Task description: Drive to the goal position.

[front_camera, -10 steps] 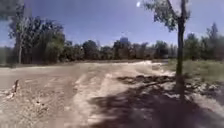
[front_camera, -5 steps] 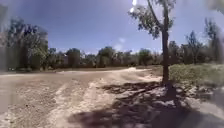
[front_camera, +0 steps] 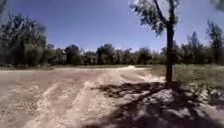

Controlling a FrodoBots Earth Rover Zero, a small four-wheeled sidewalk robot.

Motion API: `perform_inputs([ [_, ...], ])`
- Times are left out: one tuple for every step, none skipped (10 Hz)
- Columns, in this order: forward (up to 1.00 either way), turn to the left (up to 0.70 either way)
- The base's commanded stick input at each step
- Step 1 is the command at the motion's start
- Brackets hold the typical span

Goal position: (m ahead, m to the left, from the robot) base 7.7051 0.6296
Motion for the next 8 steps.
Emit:
perform_inputs([
  [0.85, 0.0],
  [0.85, 0.0],
  [0.85, 0.0],
  [0.85, 0.0],
  [0.85, 0.0],
  [0.85, 0.0],
  [0.85, 0.0],
  [0.85, 0.0],
])
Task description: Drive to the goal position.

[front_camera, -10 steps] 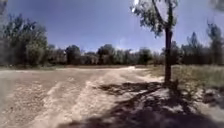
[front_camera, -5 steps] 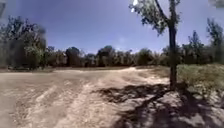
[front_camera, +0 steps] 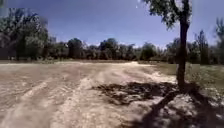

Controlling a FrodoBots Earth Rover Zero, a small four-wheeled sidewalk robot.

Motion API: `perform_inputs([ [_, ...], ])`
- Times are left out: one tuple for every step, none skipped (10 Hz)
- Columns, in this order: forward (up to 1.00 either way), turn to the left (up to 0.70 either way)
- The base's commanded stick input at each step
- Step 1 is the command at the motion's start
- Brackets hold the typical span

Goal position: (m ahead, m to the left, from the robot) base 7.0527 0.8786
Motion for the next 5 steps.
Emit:
perform_inputs([
  [0.85, 0.0],
  [0.85, 0.0],
  [0.85, -0.02],
  [0.85, -0.04],
  [0.85, -0.03],
])
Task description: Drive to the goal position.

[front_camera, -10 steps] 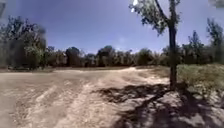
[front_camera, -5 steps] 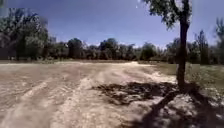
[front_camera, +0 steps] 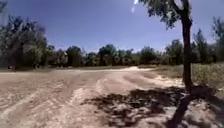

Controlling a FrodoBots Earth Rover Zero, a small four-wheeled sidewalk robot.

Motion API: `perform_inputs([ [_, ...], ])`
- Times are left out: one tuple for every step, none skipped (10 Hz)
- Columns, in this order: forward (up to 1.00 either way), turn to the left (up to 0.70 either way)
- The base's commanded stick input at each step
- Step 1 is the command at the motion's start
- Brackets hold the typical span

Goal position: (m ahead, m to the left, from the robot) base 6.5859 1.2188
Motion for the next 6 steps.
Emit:
perform_inputs([
  [0.85, -0.03],
  [0.85, -0.03],
  [0.85, -0.03],
  [0.85, -0.03],
  [0.85, 0.0],
  [0.85, 0.0],
])
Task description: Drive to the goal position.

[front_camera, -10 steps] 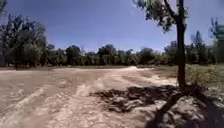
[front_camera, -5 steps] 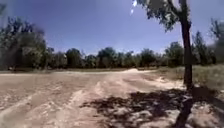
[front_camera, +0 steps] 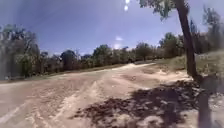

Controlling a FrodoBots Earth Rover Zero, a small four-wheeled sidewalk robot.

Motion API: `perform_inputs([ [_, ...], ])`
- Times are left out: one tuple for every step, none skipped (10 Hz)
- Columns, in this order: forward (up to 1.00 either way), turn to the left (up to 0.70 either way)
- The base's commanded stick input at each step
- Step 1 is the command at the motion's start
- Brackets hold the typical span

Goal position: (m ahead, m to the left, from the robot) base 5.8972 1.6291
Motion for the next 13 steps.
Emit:
perform_inputs([
  [0.85, 0.0],
  [0.85, 0.0],
  [0.85, 0.0],
  [0.85, 0.0],
  [0.85, 0.0],
  [0.85, 0.0],
  [0.85, 0.0],
  [0.85, 0.0],
  [0.85, 0.0],
  [0.85, 0.0],
  [0.85, 0.0],
  [0.85, 0.0],
  [0.85, 0.0],
])
